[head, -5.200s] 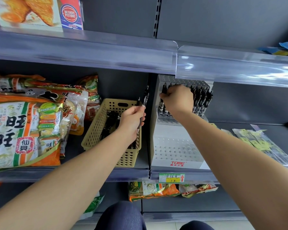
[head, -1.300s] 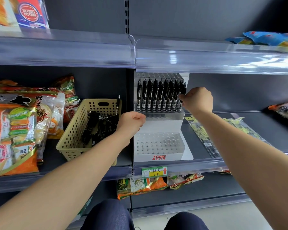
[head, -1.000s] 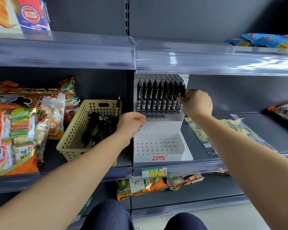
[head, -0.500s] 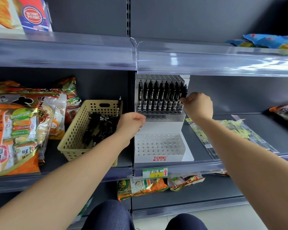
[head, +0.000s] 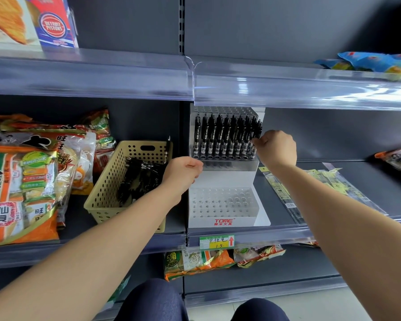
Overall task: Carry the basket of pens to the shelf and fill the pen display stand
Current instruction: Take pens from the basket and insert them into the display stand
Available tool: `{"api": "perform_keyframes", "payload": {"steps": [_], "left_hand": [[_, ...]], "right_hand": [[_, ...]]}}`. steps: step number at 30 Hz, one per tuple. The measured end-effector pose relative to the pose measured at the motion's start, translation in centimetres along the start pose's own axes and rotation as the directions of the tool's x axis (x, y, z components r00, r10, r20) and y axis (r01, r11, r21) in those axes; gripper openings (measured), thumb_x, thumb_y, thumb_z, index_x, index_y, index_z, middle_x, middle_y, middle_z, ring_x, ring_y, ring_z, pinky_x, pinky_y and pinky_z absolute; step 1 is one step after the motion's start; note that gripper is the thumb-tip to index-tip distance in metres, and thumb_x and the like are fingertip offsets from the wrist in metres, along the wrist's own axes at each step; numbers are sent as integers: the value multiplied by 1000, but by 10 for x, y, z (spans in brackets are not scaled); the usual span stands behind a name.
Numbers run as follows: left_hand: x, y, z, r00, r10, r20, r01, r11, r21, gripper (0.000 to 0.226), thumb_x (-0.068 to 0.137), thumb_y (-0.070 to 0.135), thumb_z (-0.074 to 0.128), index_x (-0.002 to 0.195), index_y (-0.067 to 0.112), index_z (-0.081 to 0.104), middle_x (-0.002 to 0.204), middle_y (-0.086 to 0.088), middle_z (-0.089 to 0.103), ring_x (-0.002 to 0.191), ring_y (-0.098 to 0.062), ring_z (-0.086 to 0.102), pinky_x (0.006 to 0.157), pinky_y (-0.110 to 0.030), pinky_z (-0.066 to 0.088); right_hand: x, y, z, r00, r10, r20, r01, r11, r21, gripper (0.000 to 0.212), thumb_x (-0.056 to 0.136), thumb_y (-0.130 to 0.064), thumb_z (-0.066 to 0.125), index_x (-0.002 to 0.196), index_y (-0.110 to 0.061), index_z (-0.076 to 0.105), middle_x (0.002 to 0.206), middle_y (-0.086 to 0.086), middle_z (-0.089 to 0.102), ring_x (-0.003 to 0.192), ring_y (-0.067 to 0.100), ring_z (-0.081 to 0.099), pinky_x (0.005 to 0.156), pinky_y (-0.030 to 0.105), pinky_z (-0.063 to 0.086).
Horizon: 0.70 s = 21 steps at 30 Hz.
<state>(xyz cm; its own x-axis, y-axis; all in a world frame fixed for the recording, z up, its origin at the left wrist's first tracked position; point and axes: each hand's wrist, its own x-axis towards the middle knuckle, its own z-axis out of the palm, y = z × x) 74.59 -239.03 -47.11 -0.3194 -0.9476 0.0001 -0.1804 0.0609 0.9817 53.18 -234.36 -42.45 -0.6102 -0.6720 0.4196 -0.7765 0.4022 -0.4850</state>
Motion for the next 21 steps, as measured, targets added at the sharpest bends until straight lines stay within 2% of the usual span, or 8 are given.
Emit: {"api": "perform_keyframes", "payload": {"steps": [5, 9, 12, 14, 16, 18, 21], "left_hand": [[-2, 2, -6, 1000, 14, 3, -14, 1000, -3, 21, 91, 6, 59, 83, 24, 66, 89, -1, 67, 86, -16, 60, 83, -33, 52], [-5, 3, -14, 1000, 21, -6, -21, 1000, 19, 20, 92, 7, 58, 85, 24, 66, 90, 2, 66, 89, -16, 61, 85, -32, 52], [-7, 3, -22, 999, 35, -18, -34, 998, 50, 20, 92, 8, 59, 84, 26, 65, 90, 2, 67, 90, -17, 62, 84, -32, 54], [-7, 2, -29, 999, 43, -31, -40, 994, 98, 19, 91, 9, 60, 83, 26, 67, 88, 3, 67, 89, -17, 63, 84, -33, 54], [-6, 0, -39, 998, 48, -46, -40, 987, 157, 14, 90, 11, 61, 87, 22, 69, 85, 5, 67, 85, -14, 63, 84, -33, 55], [-5, -2, -50, 997, 48, -63, -35, 978, 204, 11, 90, 14, 62, 90, 21, 71, 85, 6, 67, 86, -14, 64, 84, -33, 55], [-2, -6, -67, 992, 65, -106, -25, 940, 341, 15, 90, 20, 62, 81, 31, 68, 88, 8, 67, 90, -15, 62, 82, -30, 52]], "right_hand": [[-5, -1, -2, 1000, 8, -3, -8, 1000, -11, 41, 87, -42, 62, 74, -5, 67, 72, 15, 66, 71, 33, 60, 61, 28, 42], [-20, -10, -2, 1000, -10, 21, 10, 999, -32, 42, 85, -47, 62, 68, -8, 62, 63, 10, 57, 65, 30, 55, 57, 26, 36], [-34, -27, 2, 992, -108, 72, 111, 993, -32, 37, 87, -41, 61, 73, -7, 66, 65, 10, 61, 64, 28, 55, 57, 25, 37], [-45, -42, 7, 972, -197, 129, 203, 979, -35, 31, 89, -36, 59, 75, -9, 67, 68, 8, 65, 64, 27, 57, 58, 26, 45], [-56, -57, 15, 946, -275, 171, 282, 959, -17, 24, 88, -34, 59, 76, -14, 67, 71, 5, 67, 68, 26, 62, 63, 32, 54], [-65, -74, 24, 917, -337, 215, 345, 939, -1, 19, 87, -32, 59, 81, -17, 69, 76, 4, 69, 74, 27, 63, 67, 35, 56], [-77, -98, 37, 865, -410, 291, 420, 907, 28, 20, 87, -32, 60, 85, -16, 71, 80, 3, 70, 78, 25, 63, 69, 34, 55]]}}
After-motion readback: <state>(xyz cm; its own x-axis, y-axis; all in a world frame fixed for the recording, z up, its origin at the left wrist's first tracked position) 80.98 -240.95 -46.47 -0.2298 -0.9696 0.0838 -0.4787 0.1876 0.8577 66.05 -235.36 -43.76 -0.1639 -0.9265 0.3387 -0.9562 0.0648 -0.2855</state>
